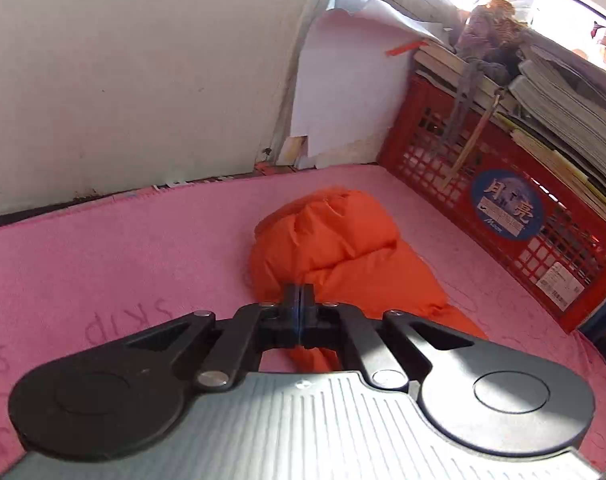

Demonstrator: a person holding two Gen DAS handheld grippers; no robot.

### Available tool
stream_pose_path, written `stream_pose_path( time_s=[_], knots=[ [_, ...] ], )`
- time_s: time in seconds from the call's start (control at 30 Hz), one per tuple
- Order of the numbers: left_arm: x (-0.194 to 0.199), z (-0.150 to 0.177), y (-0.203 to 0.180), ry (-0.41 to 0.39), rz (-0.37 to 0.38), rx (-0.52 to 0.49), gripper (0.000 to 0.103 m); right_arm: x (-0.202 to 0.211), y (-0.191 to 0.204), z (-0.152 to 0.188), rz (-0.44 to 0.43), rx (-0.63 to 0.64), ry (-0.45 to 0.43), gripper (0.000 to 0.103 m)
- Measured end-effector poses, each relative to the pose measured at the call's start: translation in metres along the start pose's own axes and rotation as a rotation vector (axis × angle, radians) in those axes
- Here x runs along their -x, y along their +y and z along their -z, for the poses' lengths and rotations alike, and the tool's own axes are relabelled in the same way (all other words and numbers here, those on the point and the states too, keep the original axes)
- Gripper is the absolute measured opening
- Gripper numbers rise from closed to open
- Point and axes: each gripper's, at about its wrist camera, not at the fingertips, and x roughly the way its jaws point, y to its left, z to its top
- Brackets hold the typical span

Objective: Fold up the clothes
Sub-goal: 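Move both open grippers toward the hood of the orange jacket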

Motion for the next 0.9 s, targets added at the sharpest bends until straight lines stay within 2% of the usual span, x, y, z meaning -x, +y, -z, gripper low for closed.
stream_pose_path(
  time_s=[0.07,0.13,0.2,0.27,0.37,0.43,0.47,0.53,0.6,0.63,0.7,0.77,0.83,0.9],
  knots=[
    [-0.007,-0.009,0.008,0.000,-0.109,-0.022,0.000,0.000,0.000,-0.001,-0.002,-0.005,0.003,0.092],
    [-0.004,-0.011,0.019,0.023,-0.077,-0.005,0.000,0.003,0.002,-0.002,-0.001,0.020,-0.014,0.092],
    [0.014,-0.004,0.016,-0.004,0.020,-0.051,0.001,0.005,0.007,-0.007,-0.005,0.049,-0.036,0.092],
    [0.038,0.007,-0.005,-0.020,0.088,-0.150,0.000,0.004,0.019,-0.019,-0.032,0.101,-0.069,0.092],
    [0.078,0.023,-0.044,0.069,0.365,-0.165,0.001,-0.005,0.053,-0.044,-0.113,0.165,-0.128,0.092],
    [0.111,0.045,-0.086,0.065,0.524,-0.272,0.002,-0.014,0.079,-0.063,-0.203,0.164,-0.164,0.093],
    [0.128,0.061,-0.109,0.036,0.561,-0.361,0.002,-0.020,0.093,-0.072,-0.249,0.162,-0.181,0.094],
    [0.159,0.094,-0.144,0.010,0.637,-0.510,0.009,-0.030,0.125,-0.090,-0.335,0.154,-0.207,0.094],
    [0.172,0.124,-0.166,0.089,0.732,-0.564,0.010,-0.044,0.152,-0.102,-0.380,0.160,-0.201,0.096],
    [0.173,0.140,-0.176,0.157,0.768,-0.587,0.011,-0.053,0.161,-0.103,-0.389,0.164,-0.179,0.095],
    [0.173,0.169,-0.184,0.213,0.763,-0.632,0.011,-0.075,0.170,-0.094,-0.371,0.167,-0.076,0.089],
    [0.169,0.190,-0.185,0.189,0.721,-0.701,0.011,-0.096,0.175,-0.085,-0.349,0.164,0.024,0.081],
    [0.168,0.199,-0.182,0.145,0.711,-0.737,0.011,-0.111,0.156,-0.069,-0.313,0.128,0.108,0.082],
    [0.170,0.200,-0.181,0.138,0.715,-0.756,0.011,-0.114,0.134,-0.061,-0.331,0.070,0.150,0.081]
  ],
)
